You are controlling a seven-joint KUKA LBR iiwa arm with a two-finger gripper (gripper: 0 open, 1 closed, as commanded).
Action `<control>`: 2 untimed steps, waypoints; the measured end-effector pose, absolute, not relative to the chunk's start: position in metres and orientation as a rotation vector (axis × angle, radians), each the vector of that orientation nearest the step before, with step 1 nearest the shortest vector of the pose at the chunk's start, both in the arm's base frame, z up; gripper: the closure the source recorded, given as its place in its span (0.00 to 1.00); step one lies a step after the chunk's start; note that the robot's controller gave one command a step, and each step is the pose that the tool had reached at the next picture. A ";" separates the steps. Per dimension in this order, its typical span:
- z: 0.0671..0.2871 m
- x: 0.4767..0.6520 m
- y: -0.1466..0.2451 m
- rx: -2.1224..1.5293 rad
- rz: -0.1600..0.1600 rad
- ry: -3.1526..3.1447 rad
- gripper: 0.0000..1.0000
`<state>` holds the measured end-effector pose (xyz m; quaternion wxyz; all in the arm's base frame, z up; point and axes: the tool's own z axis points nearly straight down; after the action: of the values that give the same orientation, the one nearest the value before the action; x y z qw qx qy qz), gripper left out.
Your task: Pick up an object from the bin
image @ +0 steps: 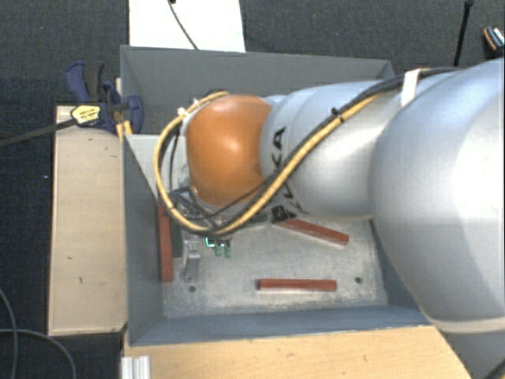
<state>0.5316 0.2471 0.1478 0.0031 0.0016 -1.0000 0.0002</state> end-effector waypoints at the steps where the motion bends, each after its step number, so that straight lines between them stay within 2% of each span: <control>1: 0.066 0.563 0.183 -0.027 0.008 -3.137 0.00; 2: 0.155 0.530 0.130 -0.164 0.001 -3.142 0.00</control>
Offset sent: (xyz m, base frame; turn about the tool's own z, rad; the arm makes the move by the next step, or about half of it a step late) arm 0.0319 -0.0586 -0.0773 0.0146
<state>0.5302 0.1303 0.1555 -0.0024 -0.0522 -0.9986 0.0002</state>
